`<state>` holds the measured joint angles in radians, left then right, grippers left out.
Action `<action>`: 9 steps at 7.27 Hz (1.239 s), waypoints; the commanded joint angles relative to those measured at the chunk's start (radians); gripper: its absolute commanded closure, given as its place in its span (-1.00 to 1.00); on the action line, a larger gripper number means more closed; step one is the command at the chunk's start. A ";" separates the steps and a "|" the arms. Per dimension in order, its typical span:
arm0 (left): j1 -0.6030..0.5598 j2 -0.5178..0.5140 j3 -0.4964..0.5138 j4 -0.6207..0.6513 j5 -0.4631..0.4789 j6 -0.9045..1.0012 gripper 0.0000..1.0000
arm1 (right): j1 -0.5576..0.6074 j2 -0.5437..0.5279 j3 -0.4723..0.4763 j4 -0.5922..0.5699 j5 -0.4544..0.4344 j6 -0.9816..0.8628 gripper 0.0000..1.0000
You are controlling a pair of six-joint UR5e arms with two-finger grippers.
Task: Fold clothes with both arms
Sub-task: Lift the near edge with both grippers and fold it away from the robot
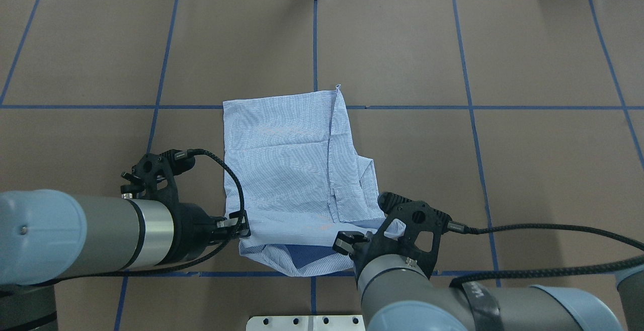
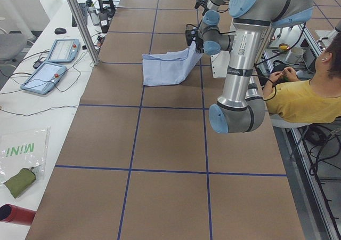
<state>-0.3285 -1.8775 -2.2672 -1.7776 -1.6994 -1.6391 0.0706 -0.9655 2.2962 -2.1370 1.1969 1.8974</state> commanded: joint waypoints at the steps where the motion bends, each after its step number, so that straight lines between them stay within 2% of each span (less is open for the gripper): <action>1: -0.098 -0.061 0.104 0.001 0.001 0.068 1.00 | 0.114 0.011 -0.120 0.153 0.000 -0.101 1.00; 3: -0.182 -0.123 0.191 -0.002 0.000 0.091 1.00 | 0.188 0.107 -0.267 0.216 0.001 -0.159 1.00; 4: -0.216 -0.129 0.207 0.001 -0.003 0.187 1.00 | 0.222 0.117 -0.331 0.276 0.003 -0.196 1.00; 6: -0.276 -0.159 0.326 -0.041 -0.005 0.238 1.00 | 0.286 0.125 -0.482 0.424 0.007 -0.266 1.00; 9: -0.329 -0.260 0.513 -0.120 -0.005 0.289 1.00 | 0.356 0.238 -0.670 0.459 0.039 -0.310 1.00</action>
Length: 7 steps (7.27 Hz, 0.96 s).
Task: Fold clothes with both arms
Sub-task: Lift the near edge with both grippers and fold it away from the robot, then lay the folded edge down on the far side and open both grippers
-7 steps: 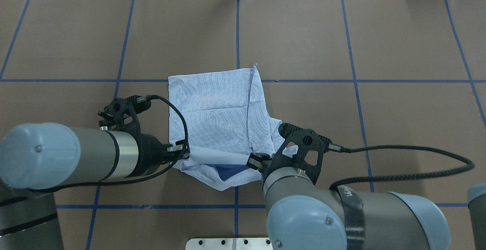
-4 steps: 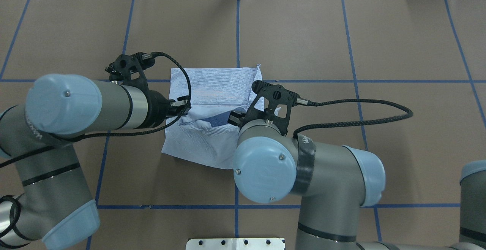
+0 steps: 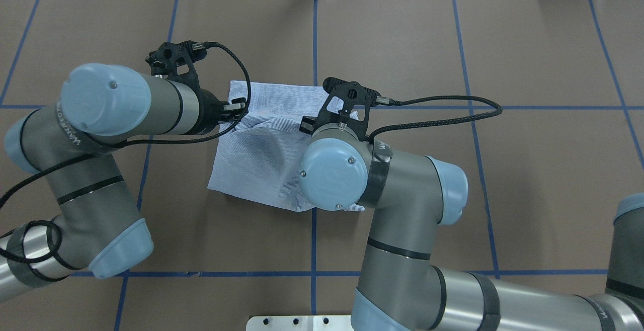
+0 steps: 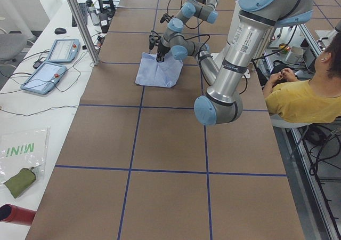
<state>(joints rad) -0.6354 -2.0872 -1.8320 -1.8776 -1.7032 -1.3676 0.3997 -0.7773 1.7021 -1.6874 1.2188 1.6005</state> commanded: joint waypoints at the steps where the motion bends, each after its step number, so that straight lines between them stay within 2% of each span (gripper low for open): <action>1: -0.039 -0.071 0.124 -0.025 -0.001 0.053 1.00 | 0.040 0.053 -0.109 0.034 0.027 -0.020 1.00; 3: -0.059 -0.077 0.236 -0.127 -0.001 0.108 1.00 | 0.080 0.079 -0.278 0.209 0.053 -0.062 1.00; 5: -0.064 -0.178 0.456 -0.204 0.000 0.113 1.00 | 0.099 0.105 -0.343 0.230 0.085 -0.080 1.00; 7: -0.084 -0.197 0.572 -0.302 0.002 0.171 1.00 | 0.105 0.112 -0.396 0.259 0.087 -0.082 1.00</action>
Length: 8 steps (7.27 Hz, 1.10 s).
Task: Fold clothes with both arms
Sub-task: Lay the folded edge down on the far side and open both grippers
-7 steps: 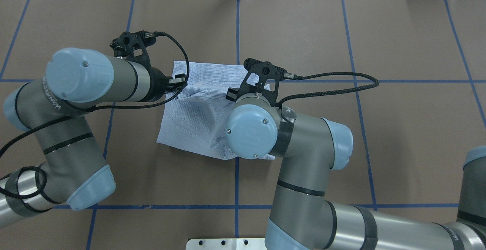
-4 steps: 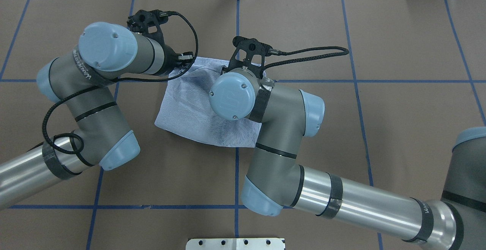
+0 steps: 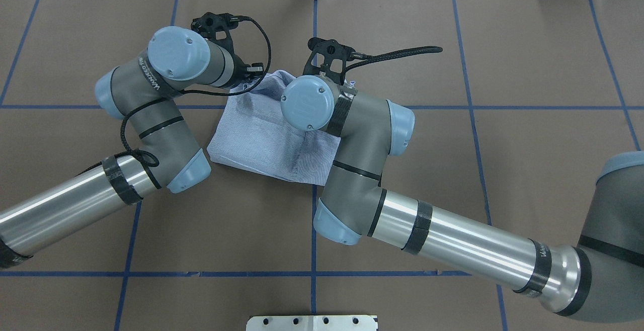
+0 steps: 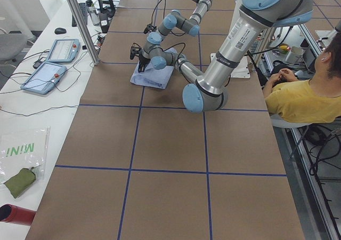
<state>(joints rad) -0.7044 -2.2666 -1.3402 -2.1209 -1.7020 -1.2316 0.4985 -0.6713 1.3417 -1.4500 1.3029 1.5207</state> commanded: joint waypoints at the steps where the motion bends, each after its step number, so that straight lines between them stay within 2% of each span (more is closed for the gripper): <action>1: -0.032 -0.040 0.108 -0.060 0.001 0.059 1.00 | 0.014 0.007 -0.055 0.042 0.009 -0.014 1.00; 3: -0.046 -0.067 0.156 -0.065 -0.001 0.087 1.00 | 0.025 0.025 -0.090 0.046 0.013 -0.030 1.00; 4: -0.046 -0.070 0.157 -0.064 -0.001 0.090 0.93 | 0.035 0.038 -0.111 0.063 0.021 -0.030 0.28; 5: -0.062 -0.070 0.156 -0.067 -0.005 0.197 -0.98 | 0.054 0.053 -0.125 0.071 0.039 -0.051 -0.99; 6: -0.105 -0.065 0.145 -0.073 -0.074 0.289 -1.00 | 0.092 0.076 -0.124 0.069 0.150 -0.056 -1.00; 7: -0.159 -0.027 0.103 -0.071 -0.240 0.355 -1.00 | 0.106 0.103 -0.124 0.063 0.224 -0.051 -1.00; 8: -0.174 0.049 0.013 -0.070 -0.283 0.403 -1.00 | 0.103 0.111 -0.122 0.063 0.228 -0.041 -1.00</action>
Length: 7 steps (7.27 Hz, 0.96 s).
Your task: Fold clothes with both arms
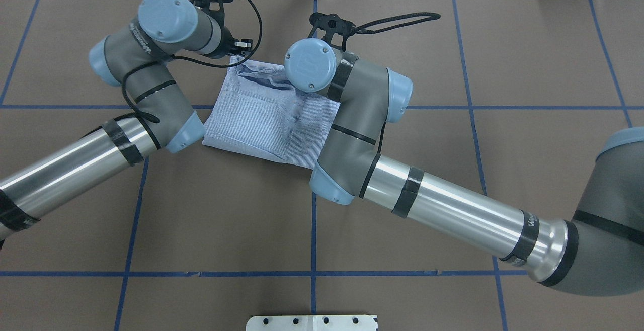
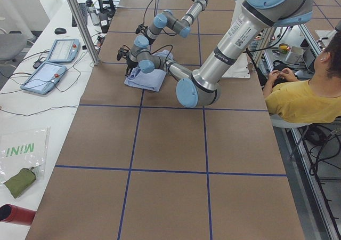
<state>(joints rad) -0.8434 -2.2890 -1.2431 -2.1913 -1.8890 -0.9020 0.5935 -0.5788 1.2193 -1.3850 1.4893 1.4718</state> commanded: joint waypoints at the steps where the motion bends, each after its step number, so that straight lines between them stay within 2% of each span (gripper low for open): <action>1: -0.042 0.103 -0.122 0.001 -0.102 0.098 -1.00 | -0.017 0.022 0.000 -0.003 0.040 0.027 -1.00; 3: -0.057 0.117 -0.130 0.001 -0.102 0.104 -1.00 | -0.066 0.031 -0.041 -0.003 0.004 0.033 -1.00; 5: -0.074 0.160 -0.182 0.004 -0.105 0.104 -1.00 | -0.077 0.126 -0.214 0.001 -0.105 0.022 -0.97; 7: -0.101 0.195 -0.222 0.008 -0.154 0.104 -1.00 | -0.084 0.160 -0.356 0.014 -0.222 0.013 -0.93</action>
<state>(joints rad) -0.9285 -2.1162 -1.4409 -2.1848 -2.0190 -0.7977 0.5133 -0.4412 0.9529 -1.3800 1.3341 1.4903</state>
